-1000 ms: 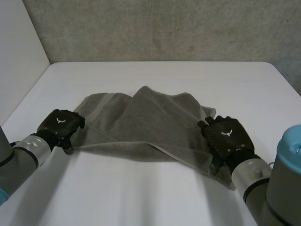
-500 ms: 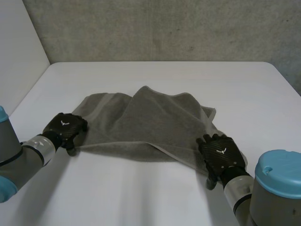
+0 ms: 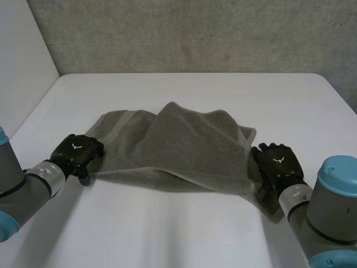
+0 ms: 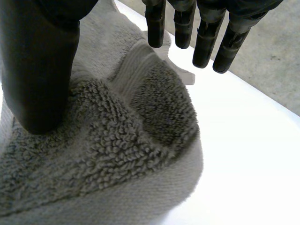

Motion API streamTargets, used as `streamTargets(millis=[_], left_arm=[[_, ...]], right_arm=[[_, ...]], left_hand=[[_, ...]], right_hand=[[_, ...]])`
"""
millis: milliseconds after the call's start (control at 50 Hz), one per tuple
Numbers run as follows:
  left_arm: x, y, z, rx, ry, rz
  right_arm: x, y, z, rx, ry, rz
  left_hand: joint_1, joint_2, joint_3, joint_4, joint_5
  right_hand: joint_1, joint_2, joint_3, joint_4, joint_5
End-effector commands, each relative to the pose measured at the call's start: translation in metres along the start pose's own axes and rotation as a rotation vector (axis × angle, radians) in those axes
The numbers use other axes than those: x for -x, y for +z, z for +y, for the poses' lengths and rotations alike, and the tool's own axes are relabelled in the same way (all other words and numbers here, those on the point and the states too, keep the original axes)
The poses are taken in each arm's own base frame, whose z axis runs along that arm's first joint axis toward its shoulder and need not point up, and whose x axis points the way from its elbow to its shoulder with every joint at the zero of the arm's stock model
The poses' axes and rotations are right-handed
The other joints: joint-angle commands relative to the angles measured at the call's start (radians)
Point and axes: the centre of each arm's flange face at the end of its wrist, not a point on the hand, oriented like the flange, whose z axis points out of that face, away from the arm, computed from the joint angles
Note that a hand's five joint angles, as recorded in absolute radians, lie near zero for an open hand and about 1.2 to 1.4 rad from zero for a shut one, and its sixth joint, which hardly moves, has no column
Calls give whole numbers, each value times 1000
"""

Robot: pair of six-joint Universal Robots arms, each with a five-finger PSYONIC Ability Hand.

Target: Fold the towel.

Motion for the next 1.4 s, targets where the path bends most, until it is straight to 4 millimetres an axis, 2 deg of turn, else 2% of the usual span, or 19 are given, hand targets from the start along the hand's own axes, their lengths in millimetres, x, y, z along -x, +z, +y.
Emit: streamTargets(millis=[20,80,180,520,620,800,1040,1140,1400], left_arm=[[-4,-2,2,7,-1,8],[-7,-5,4,15,-4,14],[-7,-13,-2,1,1,10],[-7,-16,-1,3,-2,8],[-7,-16,-1,3,-2,7],[-7,-16,-1,2,-2,6],[-7,-16,-1,1,-1,7],[-7,-16,-2,0,-1,7],[-6,-16,-1,2,-2,5]], right_arm=[[-3,-4,5,32,-11,-4],[2,-15,13,92,-11,-44],[6,-40,1,74,-2,-143],[-12,-64,-19,103,-25,-197],[-13,-71,-22,100,-45,-196],[-12,-82,-24,111,-52,-201],[-5,-85,-10,157,-54,-242],[-1,-80,2,194,-48,-267],[1,-68,8,166,-52,-258]], left_hand=[[-17,-14,-22,-18,8],[-17,-14,-22,-18,8],[-17,-14,-22,-18,8],[-17,-14,-22,-18,8],[-17,-14,-22,-18,8],[-17,-14,-22,-18,8],[-17,-14,-22,-18,8],[-17,-14,-22,-18,8],[-17,-14,-22,-18,8]], right_hand=[[17,26,26,37,8],[17,26,26,37,8],[52,61,61,72,43],[119,129,129,140,110],[201,211,211,222,192],[207,217,217,228,198],[205,214,214,225,195],[213,223,223,234,204],[325,334,334,345,316]])
